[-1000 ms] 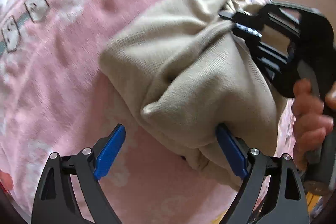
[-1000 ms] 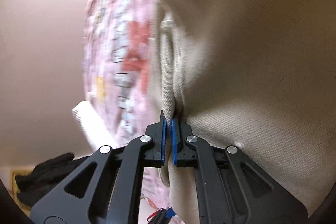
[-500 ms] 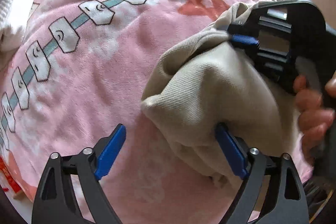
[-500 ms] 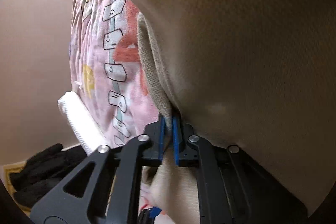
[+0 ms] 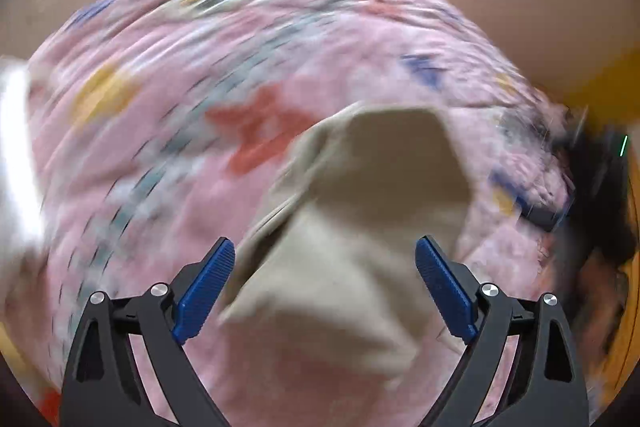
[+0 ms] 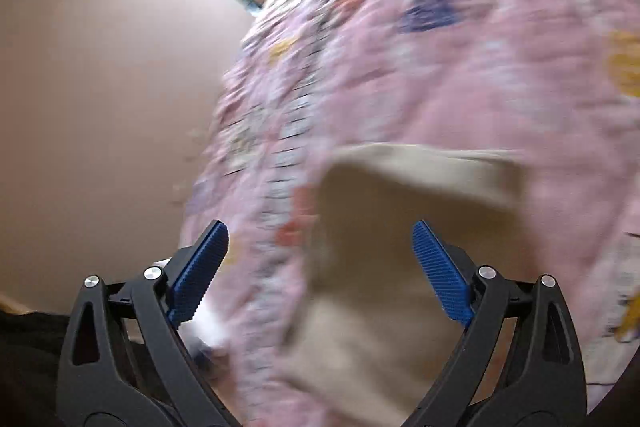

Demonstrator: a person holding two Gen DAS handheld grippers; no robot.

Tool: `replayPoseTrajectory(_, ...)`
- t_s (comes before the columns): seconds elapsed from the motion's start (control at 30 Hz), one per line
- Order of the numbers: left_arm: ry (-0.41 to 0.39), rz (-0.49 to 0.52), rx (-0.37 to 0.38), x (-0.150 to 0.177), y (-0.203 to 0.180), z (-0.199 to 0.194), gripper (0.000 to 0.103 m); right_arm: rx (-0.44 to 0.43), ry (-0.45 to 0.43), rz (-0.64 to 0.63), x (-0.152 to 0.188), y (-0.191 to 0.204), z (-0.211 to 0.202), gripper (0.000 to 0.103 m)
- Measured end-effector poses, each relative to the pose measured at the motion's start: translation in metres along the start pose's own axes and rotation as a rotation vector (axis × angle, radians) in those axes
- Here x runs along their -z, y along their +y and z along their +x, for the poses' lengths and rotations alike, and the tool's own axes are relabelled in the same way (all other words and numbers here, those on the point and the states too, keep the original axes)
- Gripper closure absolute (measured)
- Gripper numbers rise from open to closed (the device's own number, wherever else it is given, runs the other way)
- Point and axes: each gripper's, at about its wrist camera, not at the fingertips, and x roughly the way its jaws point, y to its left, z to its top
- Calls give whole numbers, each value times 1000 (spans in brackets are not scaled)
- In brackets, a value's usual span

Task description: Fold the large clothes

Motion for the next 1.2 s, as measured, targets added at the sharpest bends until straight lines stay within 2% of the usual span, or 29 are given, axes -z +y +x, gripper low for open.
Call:
replayPoseTrajectory(0.03, -2, 40, 3, -7, -12, 5, 14, 50, 5, 26, 18, -20, -2, 12)
replayPoseTrajectory(0.1, 9, 135, 20, -37, -48, 37, 14, 74, 4, 72, 58, -38, 2, 12)
replayPoseTrajectory(0.17, 37, 205, 33, -59, -76, 74, 14, 97, -35, 68, 92, -52, -15, 12)
replayPoseTrajectory(0.2, 89, 253, 25, -71, -94, 107, 15, 127, -81, 44, 127, -49, -18, 12)
replayPoseTrajectory(0.23, 125, 275, 23, -72, -104, 131, 16, 121, -93, 23, 146, -53, -20, 12)
replayPoseTrajectory(0.27, 163, 281, 29, -74, -111, 147, 20, 136, -92, -21, 179, -48, -15, 12)
replayPoseTrajectory(0.3, 200, 274, -3, -76, -112, 170, 25, 143, -95, -34, 194, -47, -9, 12)
replayPoseTrajectory(0.33, 238, 248, -25, -77, -106, 191, 25, 177, -156, -67, 215, -43, -9, 12)
replayPoseTrajectory(0.37, 284, 223, -42, -77, -98, 211, 25, 222, -186, -113, 228, -41, -7, 18)
replayPoseTrajectory(0.43, 316, 181, -36, -78, -83, 228, 25, 292, -188, -211, 241, -44, 4, 22)
replayPoseTrajectory(0.6, 323, 191, -71, -80, -56, 258, 25, 372, -180, -365, 257, -48, 37, 23)
replayPoseTrajectory(0.67, 324, 180, -55, -75, -45, 268, 24, 360, -187, -379, 258, -52, 42, 23)
replayPoseTrajectory(0.8, 277, 256, -97, -72, -58, 265, 23, 333, -168, -390, 244, -42, 36, 20)
replayPoseTrajectory(0.93, 243, 279, -66, -75, -67, 227, 26, 272, -169, -325, 229, -34, -7, 20)
replayPoseTrajectory(1.0, 220, 308, -21, -66, -68, 189, 22, 241, -207, -292, 221, -34, -33, 19)
replayPoseTrajectory(1.03, 215, 327, 3, -57, -66, 172, 17, 218, -216, -262, 214, -38, -46, 18)
replayPoseTrajectory(1.1, 217, 347, 15, -35, -53, 138, 12, 159, -188, -199, 196, -51, -59, 8)
replayPoseTrajectory(1.2, 276, 304, 25, -11, -17, 116, 8, -7, -76, -4, 158, -95, -59, 8)
